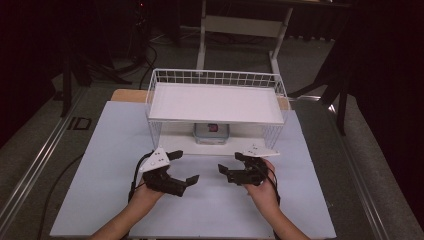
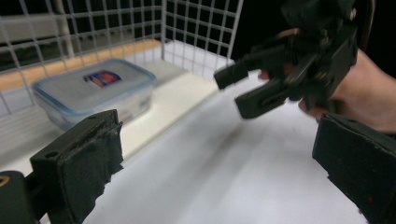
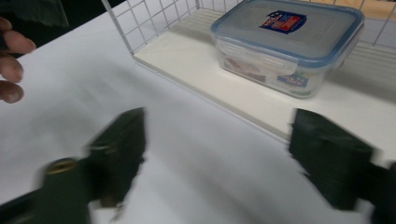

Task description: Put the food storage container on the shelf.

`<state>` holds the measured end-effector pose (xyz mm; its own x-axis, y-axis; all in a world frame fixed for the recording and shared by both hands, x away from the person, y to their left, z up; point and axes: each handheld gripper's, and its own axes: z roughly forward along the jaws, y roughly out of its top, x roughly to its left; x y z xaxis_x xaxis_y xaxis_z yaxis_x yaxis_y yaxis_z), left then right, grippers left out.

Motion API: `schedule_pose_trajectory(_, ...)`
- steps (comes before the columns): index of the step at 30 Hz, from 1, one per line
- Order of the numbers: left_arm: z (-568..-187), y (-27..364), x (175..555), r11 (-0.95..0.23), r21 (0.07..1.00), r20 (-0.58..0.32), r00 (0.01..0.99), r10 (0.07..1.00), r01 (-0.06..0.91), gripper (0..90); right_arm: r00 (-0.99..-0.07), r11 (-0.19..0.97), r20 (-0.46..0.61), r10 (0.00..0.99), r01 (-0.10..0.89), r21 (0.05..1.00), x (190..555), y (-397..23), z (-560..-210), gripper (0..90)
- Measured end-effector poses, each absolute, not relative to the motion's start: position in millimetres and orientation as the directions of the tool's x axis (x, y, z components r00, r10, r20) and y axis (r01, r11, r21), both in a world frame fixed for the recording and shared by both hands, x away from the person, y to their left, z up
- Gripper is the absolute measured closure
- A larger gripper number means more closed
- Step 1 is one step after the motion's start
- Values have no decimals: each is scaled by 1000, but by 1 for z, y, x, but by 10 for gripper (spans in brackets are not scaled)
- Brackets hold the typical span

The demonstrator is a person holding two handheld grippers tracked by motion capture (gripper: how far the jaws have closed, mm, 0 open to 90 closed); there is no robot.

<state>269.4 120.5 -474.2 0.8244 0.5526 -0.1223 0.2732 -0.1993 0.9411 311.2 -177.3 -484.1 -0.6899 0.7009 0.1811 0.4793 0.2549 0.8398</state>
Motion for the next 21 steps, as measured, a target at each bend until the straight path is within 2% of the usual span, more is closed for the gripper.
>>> schedule_pose_trajectory(13, -472, 141, 260, -184, 942, -133, 817, 562, 280, 25, -680, 216, 169, 713, 443, 870, 291, -211, -477, 153)
schedule_pose_trajectory(21, -478, 151, 255, -190, 939, -130, 808, 575, 286, 25, -702, 251, 145, 698, 429, 868, 286, -226, -482, 164)
